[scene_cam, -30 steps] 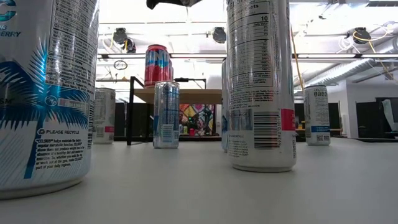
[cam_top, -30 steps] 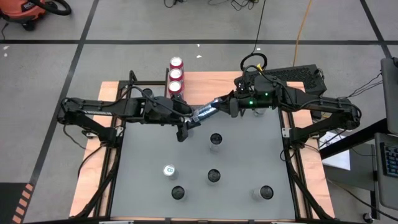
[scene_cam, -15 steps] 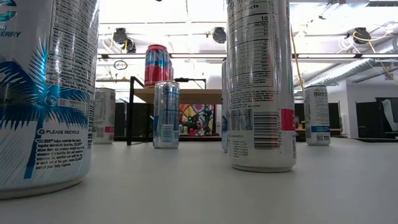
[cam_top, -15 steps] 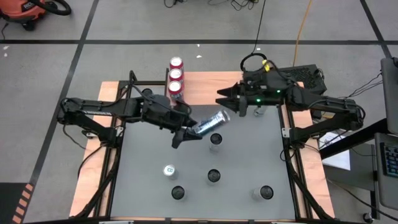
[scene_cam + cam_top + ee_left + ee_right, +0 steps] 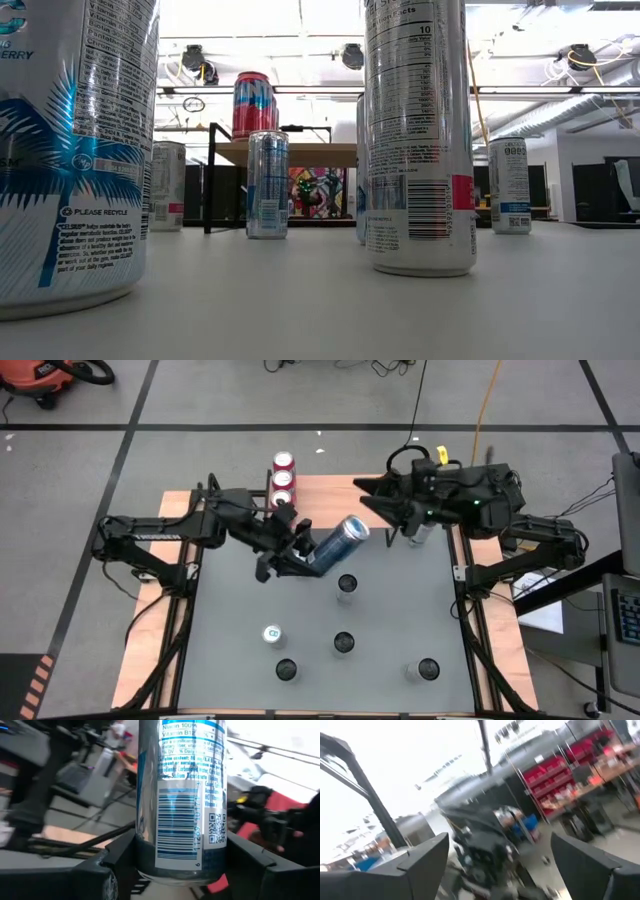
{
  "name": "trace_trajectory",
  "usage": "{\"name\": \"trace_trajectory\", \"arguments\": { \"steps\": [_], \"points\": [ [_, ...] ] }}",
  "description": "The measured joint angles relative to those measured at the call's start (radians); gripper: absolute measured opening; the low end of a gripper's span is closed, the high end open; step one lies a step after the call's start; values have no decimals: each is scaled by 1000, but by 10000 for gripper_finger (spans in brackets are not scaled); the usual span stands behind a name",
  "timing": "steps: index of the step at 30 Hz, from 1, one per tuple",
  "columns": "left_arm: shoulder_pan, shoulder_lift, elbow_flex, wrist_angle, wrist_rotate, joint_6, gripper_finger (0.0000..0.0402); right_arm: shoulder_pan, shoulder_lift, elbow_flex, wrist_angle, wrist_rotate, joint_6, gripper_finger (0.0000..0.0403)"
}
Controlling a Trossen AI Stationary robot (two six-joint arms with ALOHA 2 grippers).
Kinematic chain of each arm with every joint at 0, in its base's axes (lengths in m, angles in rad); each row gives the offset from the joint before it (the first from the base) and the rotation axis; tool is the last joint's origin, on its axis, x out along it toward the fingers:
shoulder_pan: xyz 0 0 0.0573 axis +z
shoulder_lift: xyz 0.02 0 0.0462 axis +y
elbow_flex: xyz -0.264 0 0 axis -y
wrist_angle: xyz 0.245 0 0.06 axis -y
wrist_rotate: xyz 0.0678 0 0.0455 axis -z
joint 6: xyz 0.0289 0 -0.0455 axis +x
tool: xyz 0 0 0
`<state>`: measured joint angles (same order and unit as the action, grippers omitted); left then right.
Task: Place canned beverage on shelf
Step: Put the top right blue soda can on the shelf
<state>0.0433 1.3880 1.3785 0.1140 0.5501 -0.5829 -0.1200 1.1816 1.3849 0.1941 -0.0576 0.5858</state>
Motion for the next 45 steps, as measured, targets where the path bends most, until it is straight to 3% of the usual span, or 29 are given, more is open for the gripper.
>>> {"name": "trace_trajectory", "arguments": {
  "steps": [9, 19, 29, 36, 45],
  "points": [
    [37, 0, 0, 164, 107, -67, 230, 32, 6, 0, 181, -100, -112, 322],
    [65, 26, 0, 292, 247, -173, 230, 77, 15, 0, 231, -106, -195, 322],
    [83, 157, 0, 629, 361, -417, 230, 89, 54, 0, 239, -171, -212, 322],
    [83, 225, 0, 732, 368, -507, 230, 89, 76, 0, 245, -259, -197, 322],
    [89, 232, 0, 738, 345, -486, 230, 89, 96, 0, 251, -293, -179, 299]
  ]
}}
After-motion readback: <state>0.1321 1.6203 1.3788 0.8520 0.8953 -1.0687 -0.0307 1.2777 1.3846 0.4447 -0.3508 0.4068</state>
